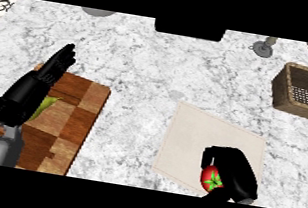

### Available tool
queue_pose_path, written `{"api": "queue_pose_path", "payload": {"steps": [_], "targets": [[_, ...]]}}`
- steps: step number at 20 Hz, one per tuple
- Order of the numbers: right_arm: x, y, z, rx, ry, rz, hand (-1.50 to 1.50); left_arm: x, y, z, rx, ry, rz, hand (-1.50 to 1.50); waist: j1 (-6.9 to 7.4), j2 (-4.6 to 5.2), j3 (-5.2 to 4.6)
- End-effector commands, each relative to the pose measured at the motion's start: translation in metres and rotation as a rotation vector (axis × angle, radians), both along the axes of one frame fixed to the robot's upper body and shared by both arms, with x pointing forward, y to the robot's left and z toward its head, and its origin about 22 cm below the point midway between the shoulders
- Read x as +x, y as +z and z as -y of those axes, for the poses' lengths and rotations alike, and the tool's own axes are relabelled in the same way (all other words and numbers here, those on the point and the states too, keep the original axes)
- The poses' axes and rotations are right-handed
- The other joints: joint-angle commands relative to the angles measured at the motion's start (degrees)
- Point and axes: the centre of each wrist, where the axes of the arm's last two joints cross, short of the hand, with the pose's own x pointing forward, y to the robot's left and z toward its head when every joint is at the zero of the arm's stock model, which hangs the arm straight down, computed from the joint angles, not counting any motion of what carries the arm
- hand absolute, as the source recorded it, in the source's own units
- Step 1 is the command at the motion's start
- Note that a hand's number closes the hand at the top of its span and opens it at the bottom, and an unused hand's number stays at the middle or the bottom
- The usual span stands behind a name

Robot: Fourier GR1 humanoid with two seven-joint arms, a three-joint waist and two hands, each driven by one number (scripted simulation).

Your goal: Pick the tomato from the placemat and place it in the basket

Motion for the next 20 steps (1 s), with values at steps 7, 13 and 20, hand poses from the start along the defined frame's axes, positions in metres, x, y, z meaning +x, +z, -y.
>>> {"api": "queue_pose_path", "payload": {"steps": [7,13,20], "targets": [[-0.017,-0.003,-0.019,-0.087,0.06,0.11,1.5,0.009,-0.002,-0.017,-0.004,0.007,0.006,0.0,-0.16,0.81,1.08],[-0.04,0.11,0.057,-0.112,0.109,0.106,1.5,-0.003,-0.006,-0.003,0.003,0.025,0.0,0.0,-0.88,0.55,1.02],[-0.063,0.141,0.035,0.3,0.064,0.137,1.5,0.012,0.007,-0.013,0.011,0.019,0.006,0.0,-0.86,0.71,1.04]]}}
